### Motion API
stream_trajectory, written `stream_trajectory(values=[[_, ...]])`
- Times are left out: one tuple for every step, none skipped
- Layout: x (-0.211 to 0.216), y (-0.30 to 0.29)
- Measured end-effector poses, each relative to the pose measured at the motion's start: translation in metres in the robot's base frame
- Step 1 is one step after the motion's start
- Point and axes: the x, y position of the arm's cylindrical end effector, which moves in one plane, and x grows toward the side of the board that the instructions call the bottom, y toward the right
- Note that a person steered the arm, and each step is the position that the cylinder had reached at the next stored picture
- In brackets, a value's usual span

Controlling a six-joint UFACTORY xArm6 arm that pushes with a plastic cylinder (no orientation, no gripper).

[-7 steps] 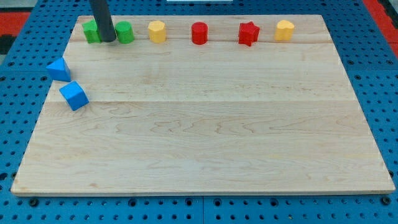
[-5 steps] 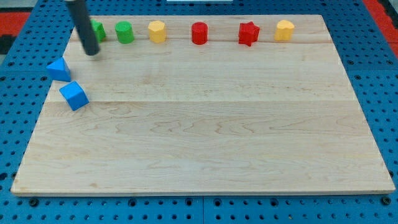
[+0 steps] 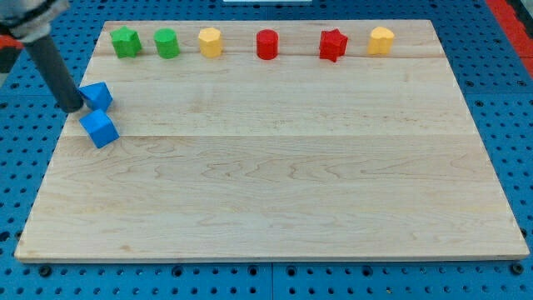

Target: Place the blue triangle parallel to the bottom of the green star

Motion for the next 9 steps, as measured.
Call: stream_trajectory(values=[[0.000, 0.009], [0.027, 0.045], [0.025, 0.052], [0.009, 0.013], [0.005, 0.019], [0.005, 0.077], [-0.008, 0.083], [-0.025, 0.083], [-0.042, 0.061]])
